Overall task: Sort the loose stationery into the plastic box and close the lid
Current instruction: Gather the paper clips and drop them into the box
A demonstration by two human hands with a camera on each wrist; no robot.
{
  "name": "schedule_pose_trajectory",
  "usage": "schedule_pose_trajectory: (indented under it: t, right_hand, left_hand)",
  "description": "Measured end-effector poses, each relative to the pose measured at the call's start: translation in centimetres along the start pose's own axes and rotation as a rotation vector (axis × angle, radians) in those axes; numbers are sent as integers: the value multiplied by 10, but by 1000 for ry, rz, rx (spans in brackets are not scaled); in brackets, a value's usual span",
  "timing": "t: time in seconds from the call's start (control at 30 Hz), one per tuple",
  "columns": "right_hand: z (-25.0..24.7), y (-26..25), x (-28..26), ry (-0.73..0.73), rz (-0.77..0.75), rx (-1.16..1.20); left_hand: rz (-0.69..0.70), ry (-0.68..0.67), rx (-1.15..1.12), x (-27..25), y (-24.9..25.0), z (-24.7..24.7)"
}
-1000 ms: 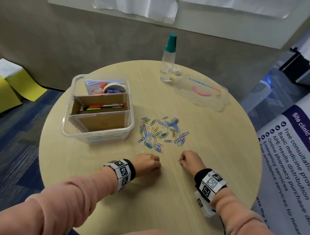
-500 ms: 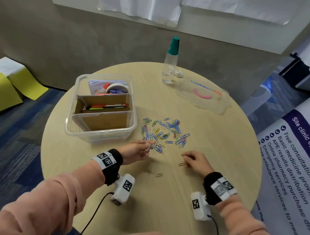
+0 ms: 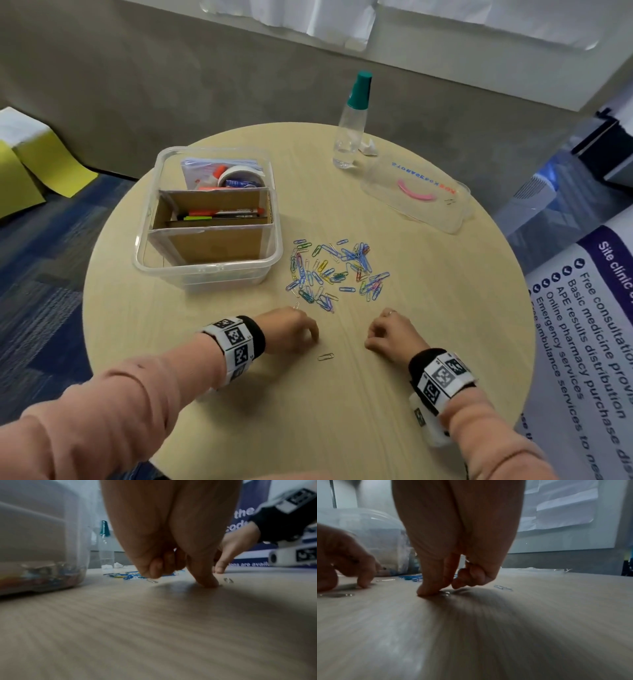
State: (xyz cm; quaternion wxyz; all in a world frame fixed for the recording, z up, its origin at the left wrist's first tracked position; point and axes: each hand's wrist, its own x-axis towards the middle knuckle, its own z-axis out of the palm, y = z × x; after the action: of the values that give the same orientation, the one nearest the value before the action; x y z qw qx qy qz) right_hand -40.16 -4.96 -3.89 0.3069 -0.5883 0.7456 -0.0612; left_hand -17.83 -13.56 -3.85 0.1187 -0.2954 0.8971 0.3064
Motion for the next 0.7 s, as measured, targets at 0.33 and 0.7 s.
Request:
schedule_pose_trajectory:
  t: [0.33, 0.7]
  right_hand:
    - [-8, 9, -3, 135, 195, 707]
    - [-31, 45, -4, 356, 374, 1603]
  left_hand:
    - [60, -67, 443, 7, 9, -3]
    - [-153, 65, -1562, 2, 12, -30]
